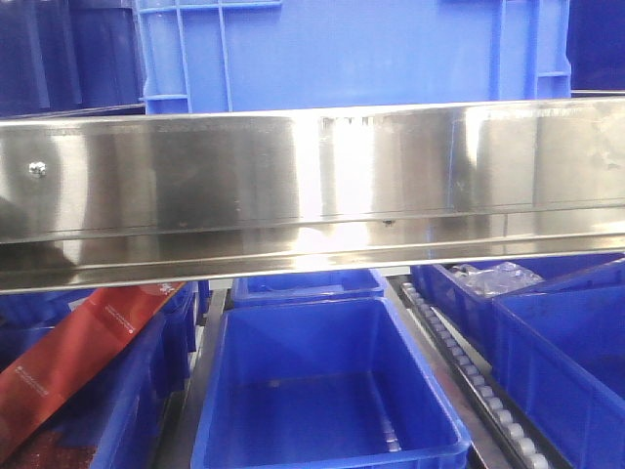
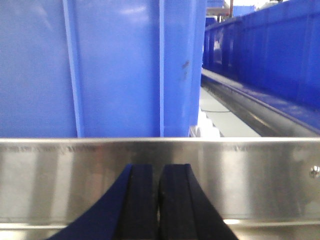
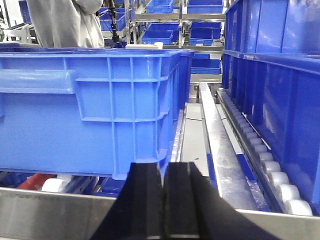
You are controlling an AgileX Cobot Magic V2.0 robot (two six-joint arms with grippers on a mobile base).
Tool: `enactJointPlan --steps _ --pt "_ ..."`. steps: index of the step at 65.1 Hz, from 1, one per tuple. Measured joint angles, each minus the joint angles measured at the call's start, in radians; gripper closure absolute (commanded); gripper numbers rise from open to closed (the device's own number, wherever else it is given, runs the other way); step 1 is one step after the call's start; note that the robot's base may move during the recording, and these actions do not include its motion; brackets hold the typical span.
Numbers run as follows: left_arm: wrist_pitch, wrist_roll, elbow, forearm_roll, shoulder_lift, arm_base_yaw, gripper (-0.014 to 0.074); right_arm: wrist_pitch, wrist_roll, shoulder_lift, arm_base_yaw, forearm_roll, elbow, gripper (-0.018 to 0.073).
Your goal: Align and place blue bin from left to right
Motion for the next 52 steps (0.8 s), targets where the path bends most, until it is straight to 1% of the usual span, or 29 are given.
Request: enactJointPlan --steps 14,19,26,30,33,35,41,52 --pt "-0.001 0.0 0.002 0.004 0.0 0.0 0.0592 0.0 0.0 0.0 0.0 0.0 0.0 0.0648" --pt "-0.011 -0.004 0.002 0.004 0.0 -0.01 0.0592 0.0 0.0 0.0 0.0 0.0 0.0 0.0648" --pt "-0.019 -0.041 0.002 0.009 0.0 -0.04 0.0592 0.0 0.0 0.0 0.0 0.0 0.0 0.0648" --pt "-0.02 -0.079 0.002 0.03 0.0 -0.06 0.0592 0.0 0.0 0.0 0.0 0.0 0.0 0.0648" --pt "-0.02 -0.091 0.002 0.054 0.0 -0.068 0.0592 0.0 0.0 0.0 0.0 0.0 0.0 0.0648" --pt "-0.02 -0.098 0.002 0.054 0.0 -0.07 0.0592 0.0 0.0 0.0 0.0 0.0 0.0 0.0648" --pt "-0.022 -0.106 0.002 0.073 0.0 -0.072 0.0592 0.0 0.0 0.0 0.0 0.0 0.0 0.0648" --pt "-0.026 -0.109 0.002 0.077 0.0 -0.072 0.0592 0.0 0.0 0.0 0.0 0.0 0.0 0.0648"
